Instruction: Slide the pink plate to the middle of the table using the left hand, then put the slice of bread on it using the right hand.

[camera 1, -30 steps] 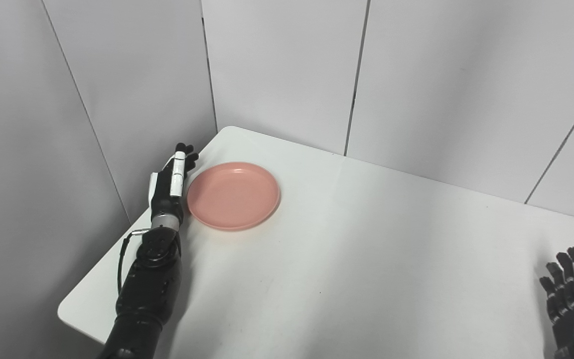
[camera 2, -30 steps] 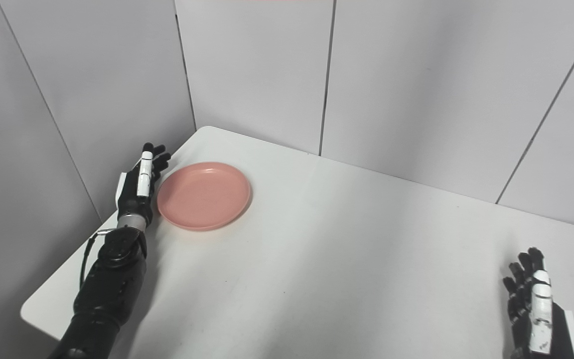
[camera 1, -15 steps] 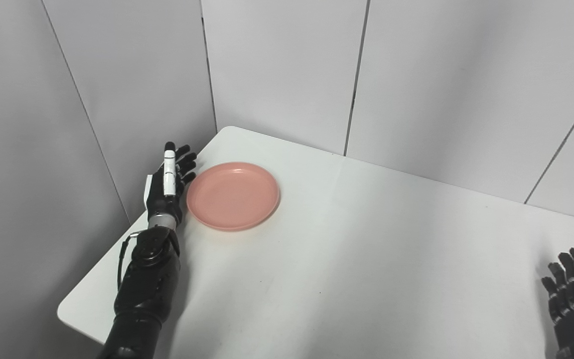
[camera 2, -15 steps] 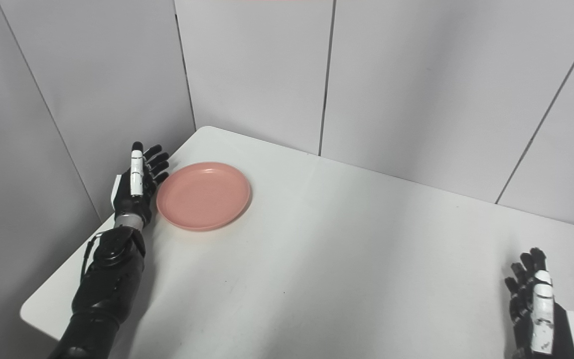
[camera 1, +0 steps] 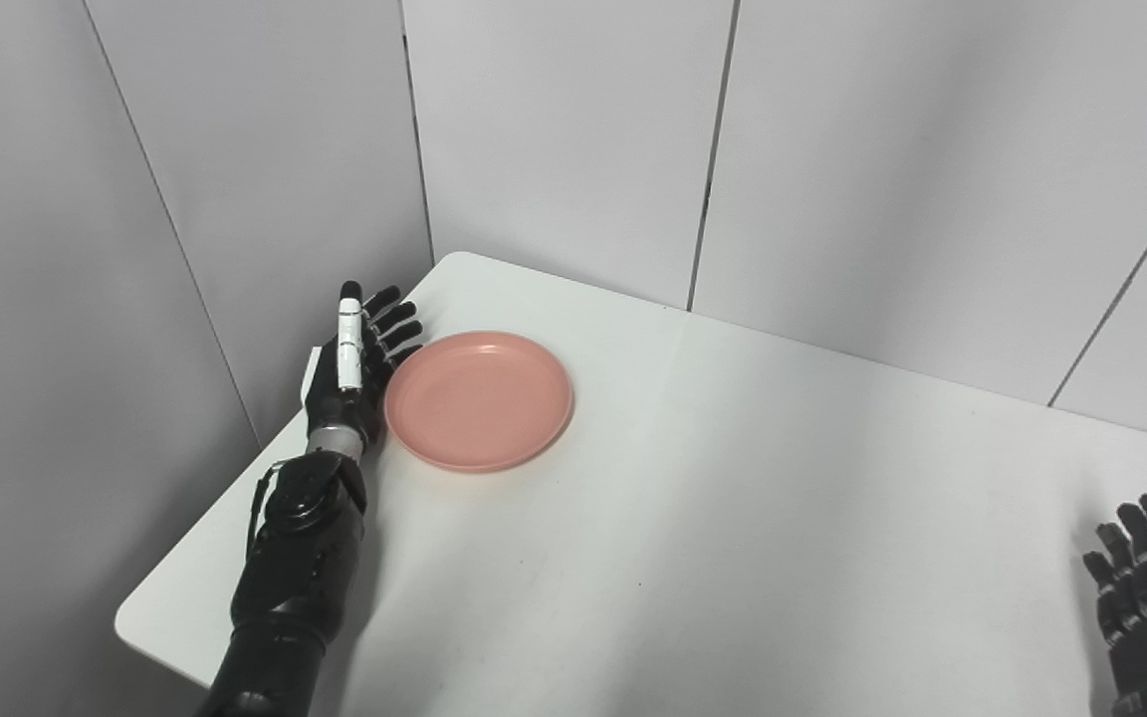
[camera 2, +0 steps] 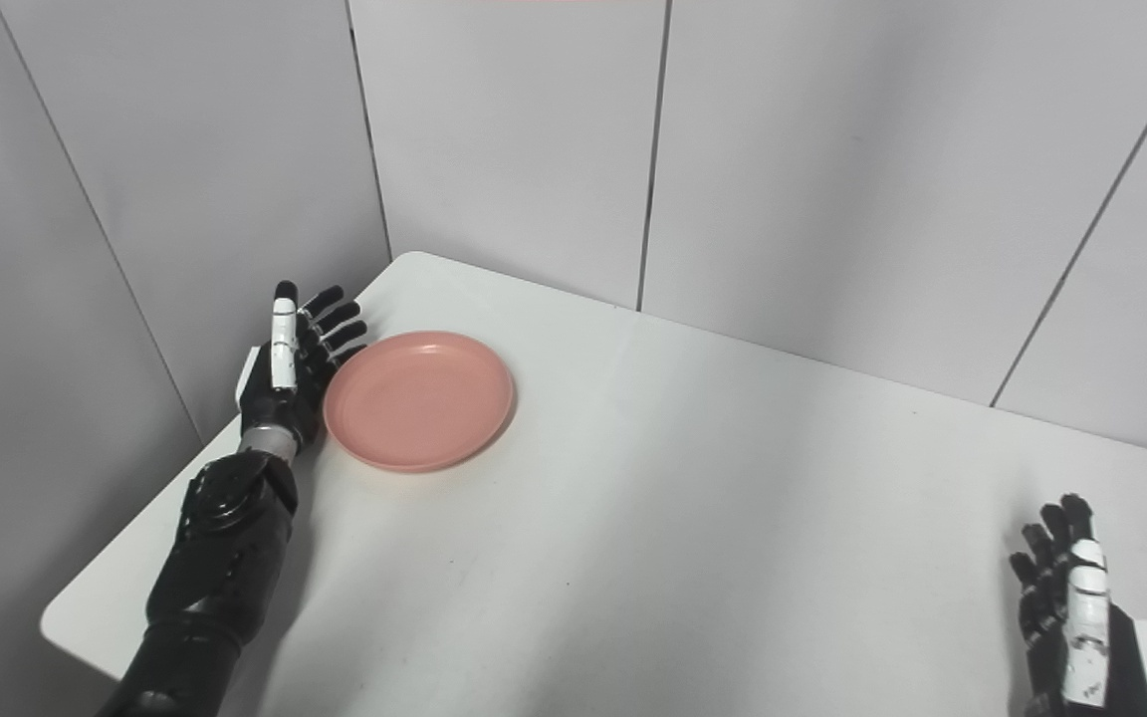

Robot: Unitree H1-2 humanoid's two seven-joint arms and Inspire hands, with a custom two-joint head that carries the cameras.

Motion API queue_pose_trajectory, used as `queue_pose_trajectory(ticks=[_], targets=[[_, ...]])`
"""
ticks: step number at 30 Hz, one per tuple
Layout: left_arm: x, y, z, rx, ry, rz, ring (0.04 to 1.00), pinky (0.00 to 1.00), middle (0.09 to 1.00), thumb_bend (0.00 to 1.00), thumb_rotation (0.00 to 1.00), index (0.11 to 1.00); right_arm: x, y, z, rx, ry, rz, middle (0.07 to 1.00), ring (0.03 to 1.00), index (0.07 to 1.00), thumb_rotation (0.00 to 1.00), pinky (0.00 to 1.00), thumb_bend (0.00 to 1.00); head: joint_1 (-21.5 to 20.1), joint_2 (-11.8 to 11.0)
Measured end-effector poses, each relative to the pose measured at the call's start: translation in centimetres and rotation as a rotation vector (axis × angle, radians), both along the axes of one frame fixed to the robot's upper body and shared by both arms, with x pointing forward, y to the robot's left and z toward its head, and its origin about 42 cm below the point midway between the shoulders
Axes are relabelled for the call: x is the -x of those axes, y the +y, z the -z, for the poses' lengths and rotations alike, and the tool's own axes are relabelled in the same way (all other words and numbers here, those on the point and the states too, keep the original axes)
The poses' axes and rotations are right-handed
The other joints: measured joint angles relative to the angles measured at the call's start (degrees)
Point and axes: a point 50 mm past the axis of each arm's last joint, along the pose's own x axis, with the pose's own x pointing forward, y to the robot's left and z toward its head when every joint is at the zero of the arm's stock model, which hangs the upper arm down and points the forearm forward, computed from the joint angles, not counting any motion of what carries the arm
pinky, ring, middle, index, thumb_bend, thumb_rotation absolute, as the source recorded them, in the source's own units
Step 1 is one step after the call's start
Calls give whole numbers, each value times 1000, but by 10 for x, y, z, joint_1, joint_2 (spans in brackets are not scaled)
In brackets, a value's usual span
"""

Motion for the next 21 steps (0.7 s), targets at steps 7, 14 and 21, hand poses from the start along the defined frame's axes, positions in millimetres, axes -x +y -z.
queue_pose_trajectory(ticks=[7, 14, 21], targets=[[-10, -9, 0, -13, 10, 45, 751, 678, 761, 750, 1000, 757, 0, 0, -1, 0, -4, -1, 1000, 1000, 1000, 980, 1000, 593, -6, 1], [-16, -21, 0, -31, 16, 90, 762, 694, 779, 722, 1000, 774, 0, 0, -2, 0, -8, 1, 1000, 1000, 1000, 972, 1000, 589, -6, 3], [-31, -46, 2, -115, 33, 167, 769, 715, 788, 743, 1000, 775, 0, 1, -3, 0, -10, 2, 1000, 999, 1000, 976, 1000, 585, -9, 4]])
